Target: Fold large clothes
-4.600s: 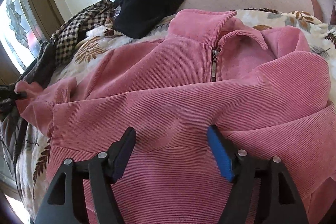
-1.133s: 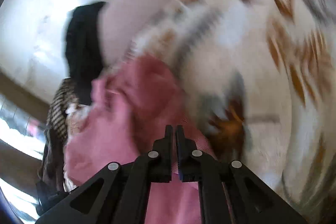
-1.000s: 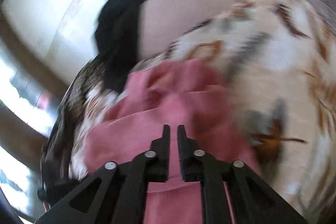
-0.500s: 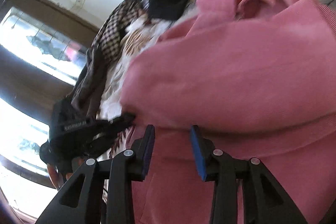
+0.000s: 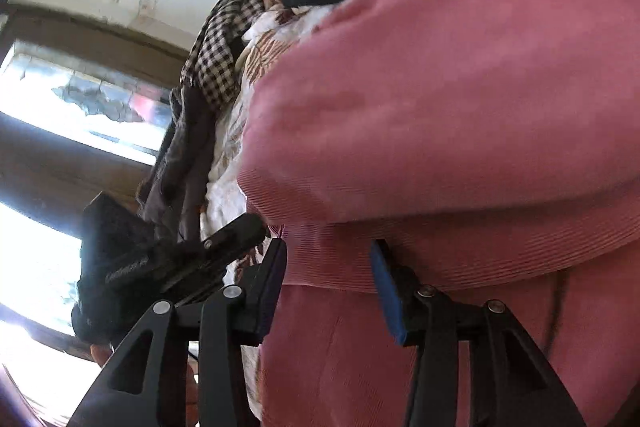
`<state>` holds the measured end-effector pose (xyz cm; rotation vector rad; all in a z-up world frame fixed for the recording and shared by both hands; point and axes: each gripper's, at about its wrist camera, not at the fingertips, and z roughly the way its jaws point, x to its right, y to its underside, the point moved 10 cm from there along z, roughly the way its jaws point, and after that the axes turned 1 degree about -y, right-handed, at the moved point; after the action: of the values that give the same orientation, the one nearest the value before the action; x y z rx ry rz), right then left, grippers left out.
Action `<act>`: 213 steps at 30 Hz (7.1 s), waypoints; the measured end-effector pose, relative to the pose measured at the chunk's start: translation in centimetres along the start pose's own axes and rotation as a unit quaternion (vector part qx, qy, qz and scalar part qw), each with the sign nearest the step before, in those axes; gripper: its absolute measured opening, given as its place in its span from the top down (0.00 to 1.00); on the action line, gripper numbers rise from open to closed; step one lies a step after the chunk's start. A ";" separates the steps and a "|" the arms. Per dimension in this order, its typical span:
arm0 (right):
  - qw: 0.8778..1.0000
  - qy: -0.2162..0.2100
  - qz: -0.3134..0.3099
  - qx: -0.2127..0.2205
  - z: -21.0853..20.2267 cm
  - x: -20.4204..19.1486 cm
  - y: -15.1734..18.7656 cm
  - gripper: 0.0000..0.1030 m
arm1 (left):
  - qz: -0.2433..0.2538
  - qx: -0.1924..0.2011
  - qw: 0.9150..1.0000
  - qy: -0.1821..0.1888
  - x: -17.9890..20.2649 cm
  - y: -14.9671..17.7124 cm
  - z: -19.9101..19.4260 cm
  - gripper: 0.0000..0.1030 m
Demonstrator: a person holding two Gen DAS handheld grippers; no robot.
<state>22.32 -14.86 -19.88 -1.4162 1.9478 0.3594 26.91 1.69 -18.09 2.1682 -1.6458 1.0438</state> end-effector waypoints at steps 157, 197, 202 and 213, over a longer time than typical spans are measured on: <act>0.965 -0.039 0.142 0.216 -19.0 12.9 -18.8 0.91 | -0.093 -0.098 0.990 0.049 4.8 -11.2 6.9 0.92; 0.949 0.084 -0.028 0.303 -23.1 9.1 -22.6 0.97 | 0.114 0.057 0.990 -0.052 10.9 -15.2 6.6 0.95; 0.939 0.095 -0.001 0.331 -24.4 10.5 -25.1 0.97 | 0.116 0.073 0.988 -0.066 10.5 -17.2 7.8 0.94; 0.943 0.180 0.115 0.255 -17.8 21.6 -23.9 0.95 | 0.027 0.043 0.993 -0.103 3.7 -18.3 15.1 0.91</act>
<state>34.10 -49.70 -17.46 -0.9611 2.2880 -0.3139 49.99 -3.29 -22.36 2.3696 -1.7875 0.9472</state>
